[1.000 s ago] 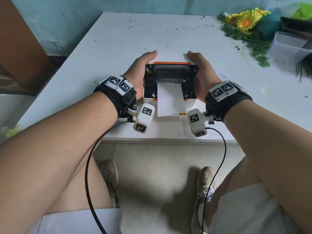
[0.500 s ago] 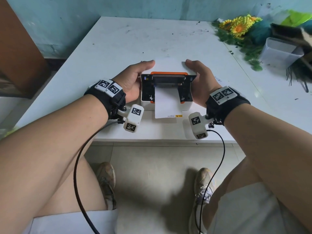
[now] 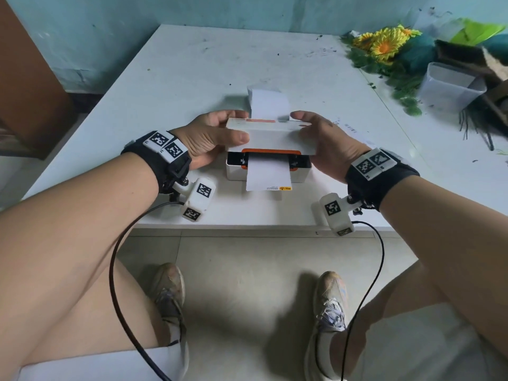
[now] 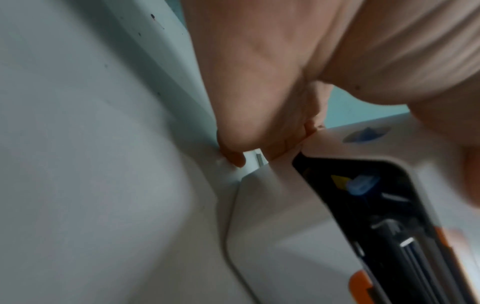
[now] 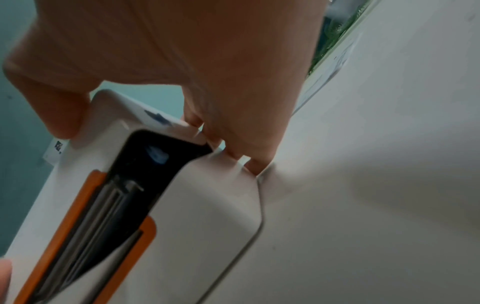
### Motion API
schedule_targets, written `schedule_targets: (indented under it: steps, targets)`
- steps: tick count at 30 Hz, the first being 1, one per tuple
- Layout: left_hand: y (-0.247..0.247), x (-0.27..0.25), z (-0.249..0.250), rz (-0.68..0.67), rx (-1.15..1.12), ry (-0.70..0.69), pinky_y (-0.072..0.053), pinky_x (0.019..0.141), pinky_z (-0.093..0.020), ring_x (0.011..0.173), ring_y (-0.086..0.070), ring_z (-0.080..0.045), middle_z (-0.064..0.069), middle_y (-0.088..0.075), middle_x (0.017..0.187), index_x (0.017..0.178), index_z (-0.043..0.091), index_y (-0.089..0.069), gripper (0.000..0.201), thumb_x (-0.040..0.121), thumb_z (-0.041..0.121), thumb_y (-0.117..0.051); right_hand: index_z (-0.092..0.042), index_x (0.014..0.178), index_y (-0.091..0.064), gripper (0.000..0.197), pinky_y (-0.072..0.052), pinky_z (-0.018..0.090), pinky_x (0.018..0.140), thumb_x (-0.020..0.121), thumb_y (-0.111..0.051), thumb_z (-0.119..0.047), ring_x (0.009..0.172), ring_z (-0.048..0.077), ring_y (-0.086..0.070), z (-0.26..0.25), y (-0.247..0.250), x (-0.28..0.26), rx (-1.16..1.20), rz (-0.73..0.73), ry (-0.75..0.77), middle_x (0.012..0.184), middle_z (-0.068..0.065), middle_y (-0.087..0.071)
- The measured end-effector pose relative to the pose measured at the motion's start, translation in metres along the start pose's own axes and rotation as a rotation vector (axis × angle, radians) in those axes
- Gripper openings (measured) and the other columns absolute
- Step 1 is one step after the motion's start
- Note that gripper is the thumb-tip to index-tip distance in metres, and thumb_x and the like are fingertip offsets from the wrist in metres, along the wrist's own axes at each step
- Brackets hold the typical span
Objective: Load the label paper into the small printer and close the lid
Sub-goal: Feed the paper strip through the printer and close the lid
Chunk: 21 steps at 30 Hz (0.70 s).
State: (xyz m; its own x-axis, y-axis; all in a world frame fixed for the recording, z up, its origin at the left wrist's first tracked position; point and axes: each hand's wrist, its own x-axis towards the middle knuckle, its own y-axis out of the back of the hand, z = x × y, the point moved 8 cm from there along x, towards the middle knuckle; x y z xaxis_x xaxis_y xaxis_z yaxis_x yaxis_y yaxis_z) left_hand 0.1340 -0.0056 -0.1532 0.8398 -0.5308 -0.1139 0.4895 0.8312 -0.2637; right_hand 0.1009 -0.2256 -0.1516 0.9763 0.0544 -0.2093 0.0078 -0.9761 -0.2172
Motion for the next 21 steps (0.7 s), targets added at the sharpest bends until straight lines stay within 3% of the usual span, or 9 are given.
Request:
schedule_targets:
  steps: [2,4,8,10,12,14,16,18,21]
  targets:
    - [-0.001,-0.003,-0.002,-0.010,0.034,0.012,-0.059,0.093,-0.030,0.111,-0.069,-0.020,-0.008,-0.072,0.117,0.120,0.018,-0.062,0.091,0.039,0.008,-0.103,-0.018,0.117,-0.069,0.042,-0.048,0.037,0.097,0.077,-0.063,-0.007,0.102,0.028,-0.060,-0.001,-0.001,-0.007,-0.001,-0.047,0.016,0.105,0.012,-0.064]
    - [-0.004,-0.008,-0.001,-0.030,0.077,0.013,-0.059,0.090,-0.026,0.108,-0.069,-0.017,-0.006,-0.072,0.115,0.120,0.019,-0.059,0.080,0.050,-0.002,-0.090,-0.019,0.118,-0.066,0.051,-0.042,0.040,0.105,0.071,-0.064,-0.001,0.110,0.029,-0.055,-0.001,-0.005,-0.014,-0.010,-0.120,0.029,0.114,0.012,-0.063]
    - [-0.008,-0.013,0.000,-0.035,0.139,0.020,-0.059,0.088,-0.025,0.110,-0.067,-0.017,-0.008,-0.069,0.118,0.130,0.017,-0.052,0.076,0.066,-0.017,-0.073,-0.017,0.126,-0.064,0.057,-0.032,0.047,0.126,0.076,-0.060,0.011,0.124,0.030,-0.059,-0.003,-0.005,-0.017,-0.026,-0.139,0.041,0.134,0.012,-0.063]
    - [-0.010,-0.016,0.002,-0.032,0.141,0.029,-0.059,0.087,-0.024,0.108,-0.070,-0.016,-0.008,-0.069,0.119,0.136,0.016,-0.051,0.077,0.071,-0.020,-0.070,-0.016,0.133,-0.064,0.062,-0.032,0.052,0.127,0.078,-0.061,0.013,0.134,0.037,-0.058,-0.003,-0.004,-0.019,-0.016,-0.132,0.030,0.145,0.018,-0.061]
    - [-0.012,-0.019,0.004,-0.008,0.135,0.044,-0.060,0.084,-0.024,0.104,-0.072,-0.014,-0.007,-0.070,0.118,0.140,0.015,-0.050,0.075,0.079,-0.026,-0.066,-0.016,0.138,-0.065,0.068,-0.040,0.052,0.122,0.077,-0.065,0.013,0.142,0.037,-0.054,-0.004,-0.001,-0.022,-0.021,-0.094,0.014,0.152,0.021,-0.056]
    - [-0.007,-0.022,0.006,0.067,0.116,0.049,-0.061,0.082,-0.023,0.104,-0.071,-0.013,-0.005,-0.069,0.120,0.145,0.016,-0.049,0.073,0.086,-0.026,-0.062,-0.018,0.140,-0.064,0.068,-0.047,0.051,0.117,0.080,-0.068,0.013,0.134,0.030,-0.061,-0.007,0.000,-0.025,-0.028,-0.040,0.011,0.144,0.019,-0.062]
    - [-0.003,-0.025,0.006,0.154,0.122,0.055,-0.062,0.082,-0.024,0.112,-0.071,-0.015,-0.005,-0.071,0.125,0.148,0.014,-0.051,0.070,0.088,-0.018,-0.068,-0.020,0.140,-0.064,0.062,-0.049,0.051,0.114,0.086,-0.069,0.010,0.123,0.027,-0.067,-0.008,0.000,-0.029,-0.044,0.018,0.010,0.132,0.010,-0.067]
    - [0.002,-0.028,0.004,0.256,0.200,0.096,-0.062,0.082,-0.024,0.120,-0.070,-0.018,-0.006,-0.071,0.132,0.149,0.013,-0.052,0.074,0.084,0.000,-0.083,-0.024,0.135,-0.067,0.055,-0.048,0.052,0.115,0.087,-0.071,0.004,0.126,0.025,-0.066,-0.009,-0.002,-0.033,-0.085,0.061,0.015,0.132,0.002,-0.068]
    - [0.008,-0.040,0.001,0.441,0.349,0.221,-0.062,0.081,-0.031,0.116,-0.071,-0.018,-0.002,-0.072,0.130,0.138,0.014,-0.061,0.107,0.045,0.045,-0.103,-0.032,0.123,-0.070,0.046,-0.047,0.055,0.115,0.085,-0.071,-0.006,0.126,0.022,-0.065,-0.009,-0.008,-0.038,-0.143,0.120,0.012,0.132,-0.003,-0.068]
